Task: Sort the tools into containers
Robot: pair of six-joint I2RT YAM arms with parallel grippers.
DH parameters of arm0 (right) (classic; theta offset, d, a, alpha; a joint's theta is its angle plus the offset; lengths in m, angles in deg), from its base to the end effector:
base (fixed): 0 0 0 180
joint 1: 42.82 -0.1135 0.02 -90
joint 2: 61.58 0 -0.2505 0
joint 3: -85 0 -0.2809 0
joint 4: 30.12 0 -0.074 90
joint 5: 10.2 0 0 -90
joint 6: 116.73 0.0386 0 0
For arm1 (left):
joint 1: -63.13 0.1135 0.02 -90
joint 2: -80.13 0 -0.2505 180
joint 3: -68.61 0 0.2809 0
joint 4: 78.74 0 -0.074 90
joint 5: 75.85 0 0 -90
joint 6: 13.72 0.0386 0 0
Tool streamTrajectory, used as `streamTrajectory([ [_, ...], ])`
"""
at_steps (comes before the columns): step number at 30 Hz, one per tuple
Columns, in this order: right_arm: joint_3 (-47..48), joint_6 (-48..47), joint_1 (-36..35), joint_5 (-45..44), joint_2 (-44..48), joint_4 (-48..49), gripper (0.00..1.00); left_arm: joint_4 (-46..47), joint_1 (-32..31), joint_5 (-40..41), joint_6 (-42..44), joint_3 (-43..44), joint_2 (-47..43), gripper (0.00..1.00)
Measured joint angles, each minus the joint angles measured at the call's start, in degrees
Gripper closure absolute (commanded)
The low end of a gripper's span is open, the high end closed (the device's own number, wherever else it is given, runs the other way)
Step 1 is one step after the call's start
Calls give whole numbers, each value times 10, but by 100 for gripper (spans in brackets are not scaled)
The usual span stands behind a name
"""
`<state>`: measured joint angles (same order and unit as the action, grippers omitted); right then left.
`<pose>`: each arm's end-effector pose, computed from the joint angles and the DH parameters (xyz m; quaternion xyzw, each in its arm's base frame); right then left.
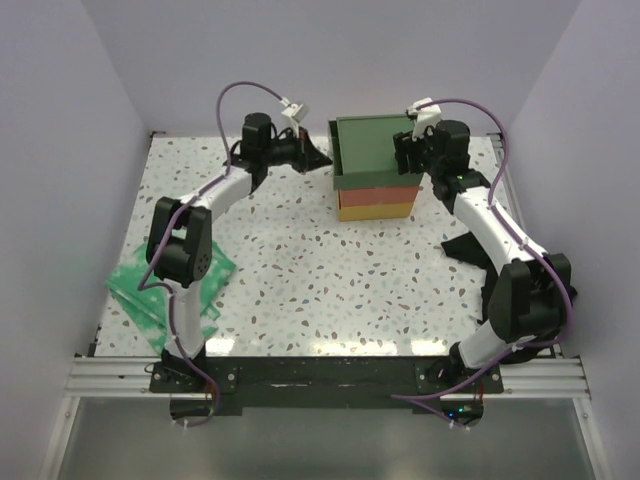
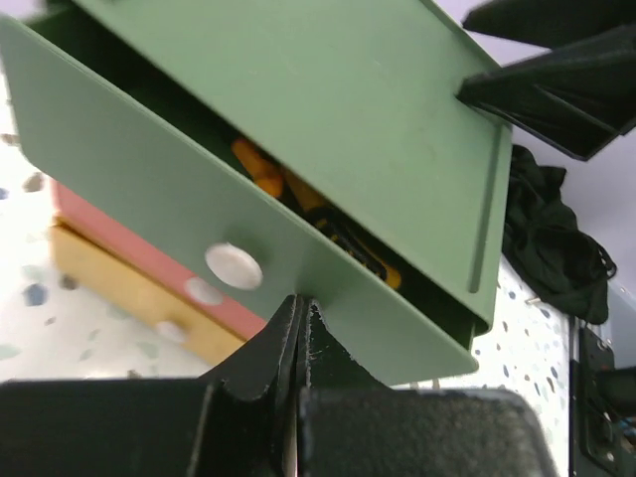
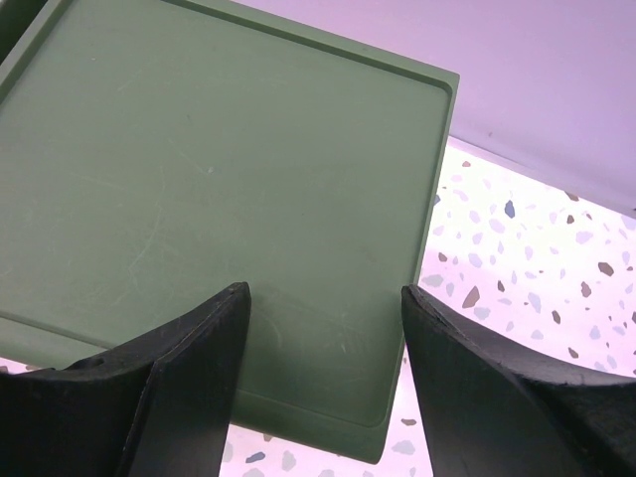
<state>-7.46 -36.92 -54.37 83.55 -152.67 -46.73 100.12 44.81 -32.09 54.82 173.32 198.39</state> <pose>0.4019 0.0847 0.3078 -0.1729 0.8013 0.0336 0.5718 0.4745 -0.1865 0.2428 0.2198 0.7344 -0.4835 0.4226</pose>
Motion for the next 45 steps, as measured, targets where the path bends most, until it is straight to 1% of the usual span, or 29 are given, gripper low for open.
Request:
streamTrajectory([
  [5,0,0,0,-2,0,-1,33,22,-27,-21,-7,6,21,100],
  [10,0,0,3,-2,3,-6,33,43,-29,-31,-19,8,29,100],
  [11,0,0,3,-2,4,-7,33,43,-29,-30,-20,8,29,97],
  [13,0,0,3,-2,5,-8,33,37,-29,-25,-19,10,29,87],
  [14,0,0,3,-2,6,-10,33,25,-29,-16,-20,13,29,77],
  [16,1,2,3,-3,10,-19,32,5,-28,2,-14,17,27,70],
  [17,3,5,3,-4,14,-27,31,-14,-26,14,-11,16,23,63],
  [20,22,12,3,-15,18,-69,28,-81,-16,50,7,15,-5,51],
  [22,43,14,3,-18,19,-108,23,-125,0,67,21,15,-31,46],
  [23,54,12,3,-16,18,-127,21,-150,12,75,31,15,-50,40],
  [24,67,10,3,-11,18,-146,16,-170,25,81,40,15,-67,27],
  [25,79,7,3,-7,18,-164,13,-183,36,87,48,15,-81,0],
  [26,88,6,3,-7,18,-174,5,-196,49,94,60,15,-97,0],
  [27,99,9,3,-13,19,-186,1,-211,64,102,71,15,-115,0],
  [31,107,27,3,-53,31,-223,1,-243,94,147,114,15,-148,0],
  [35,93,42,3,-112,63,-283,1,-241,102,211,145,-2,-154,0],
  [41,51,55,3,-162,121,-319,1,-232,112,318,152,-48,-158,0],
  [45,33,56,3,-170,141,-322,1,-222,115,354,151,-49,-158,0],
])
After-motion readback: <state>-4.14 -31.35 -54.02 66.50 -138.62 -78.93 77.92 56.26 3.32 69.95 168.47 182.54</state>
